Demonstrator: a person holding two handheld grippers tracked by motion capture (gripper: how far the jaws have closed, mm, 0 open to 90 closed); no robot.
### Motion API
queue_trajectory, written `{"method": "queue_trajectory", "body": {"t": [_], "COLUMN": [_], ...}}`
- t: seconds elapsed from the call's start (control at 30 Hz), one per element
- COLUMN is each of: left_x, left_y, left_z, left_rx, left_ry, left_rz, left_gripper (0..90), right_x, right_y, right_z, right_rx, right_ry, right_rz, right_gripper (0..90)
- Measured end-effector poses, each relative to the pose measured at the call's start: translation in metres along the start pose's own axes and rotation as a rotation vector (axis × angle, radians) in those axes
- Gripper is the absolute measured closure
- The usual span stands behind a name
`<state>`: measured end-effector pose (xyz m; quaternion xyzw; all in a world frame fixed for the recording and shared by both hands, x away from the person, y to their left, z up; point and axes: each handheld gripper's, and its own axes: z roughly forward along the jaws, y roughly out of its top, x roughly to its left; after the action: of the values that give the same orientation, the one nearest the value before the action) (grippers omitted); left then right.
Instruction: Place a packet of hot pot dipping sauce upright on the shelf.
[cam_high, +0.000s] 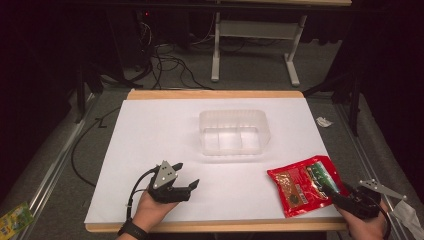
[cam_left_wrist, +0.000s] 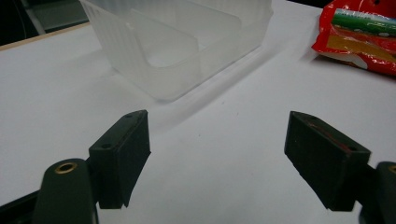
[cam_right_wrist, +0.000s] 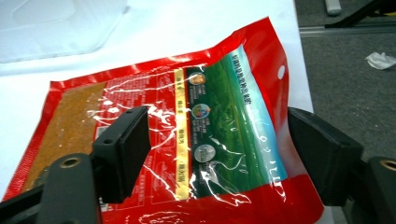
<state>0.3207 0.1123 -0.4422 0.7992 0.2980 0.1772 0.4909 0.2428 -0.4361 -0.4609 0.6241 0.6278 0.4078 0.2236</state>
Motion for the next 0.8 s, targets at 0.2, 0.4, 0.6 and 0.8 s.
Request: {"method": "queue_trajectory", "body": {"t": [0.2, 0.4, 0.6, 0.8], "left_x": [-0.0002, -0.0011, -0.0015, -0.0018], "left_y": [-0.0002, -0.0002, -0.0004, -0.0005], "left_z": [0.0005, 0.0013, 0.0016, 0.0020], "left_rx": [0.003, 0.006, 0.010, 0.012], "left_ry": [-0.003, -0.005, -0.010, -0.012], "left_rz": [0.002, 0.007, 0.009, 0.010], "left_gripper": [23.0, 23.2, 23.3, 23.3], "right_x": [0.0001, 0.0056, 0.0078, 0.0068], "right_y": [0.0000, 0.0004, -0.0016, -0.0023], "right_z": [-0.0018, 0.0001, 0.0059, 0.0069], "right_rx": [-0.019, -0.017, 0.012, 0.014], "right_ry": [0.044, 0.091, 0.102, 0.106], "right_rz": [0.003, -0.024, -0.036, -0.038], "right_gripper": [35.5, 40.8, 45.3, 49.9]}}
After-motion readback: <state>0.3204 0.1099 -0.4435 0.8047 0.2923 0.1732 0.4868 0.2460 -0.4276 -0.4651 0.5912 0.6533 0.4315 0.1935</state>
